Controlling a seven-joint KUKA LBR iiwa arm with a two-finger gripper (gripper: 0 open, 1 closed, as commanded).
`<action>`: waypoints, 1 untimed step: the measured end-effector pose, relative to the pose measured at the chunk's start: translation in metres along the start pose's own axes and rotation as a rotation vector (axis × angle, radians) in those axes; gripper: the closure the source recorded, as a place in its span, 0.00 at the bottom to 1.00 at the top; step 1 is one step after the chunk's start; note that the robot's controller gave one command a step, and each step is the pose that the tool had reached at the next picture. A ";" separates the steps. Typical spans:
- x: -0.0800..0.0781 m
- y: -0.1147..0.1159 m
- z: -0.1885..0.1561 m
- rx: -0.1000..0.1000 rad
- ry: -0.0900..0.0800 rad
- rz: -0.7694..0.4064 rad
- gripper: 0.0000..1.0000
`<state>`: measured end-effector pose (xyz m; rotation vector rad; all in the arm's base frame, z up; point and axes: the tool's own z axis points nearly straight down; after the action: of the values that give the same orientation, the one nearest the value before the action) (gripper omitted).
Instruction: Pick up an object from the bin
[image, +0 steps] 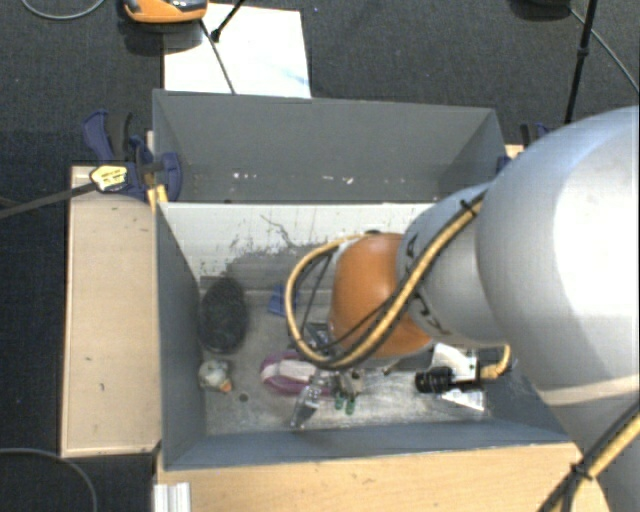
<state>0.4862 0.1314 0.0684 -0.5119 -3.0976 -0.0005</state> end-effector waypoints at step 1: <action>-0.001 0.000 -0.001 -0.002 -0.002 0.002 0.00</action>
Offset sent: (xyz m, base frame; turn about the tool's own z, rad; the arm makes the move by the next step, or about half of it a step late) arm 0.0000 0.0000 0.0000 0.0000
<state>0.4870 0.1314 0.0694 -0.5160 -3.0992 -0.0024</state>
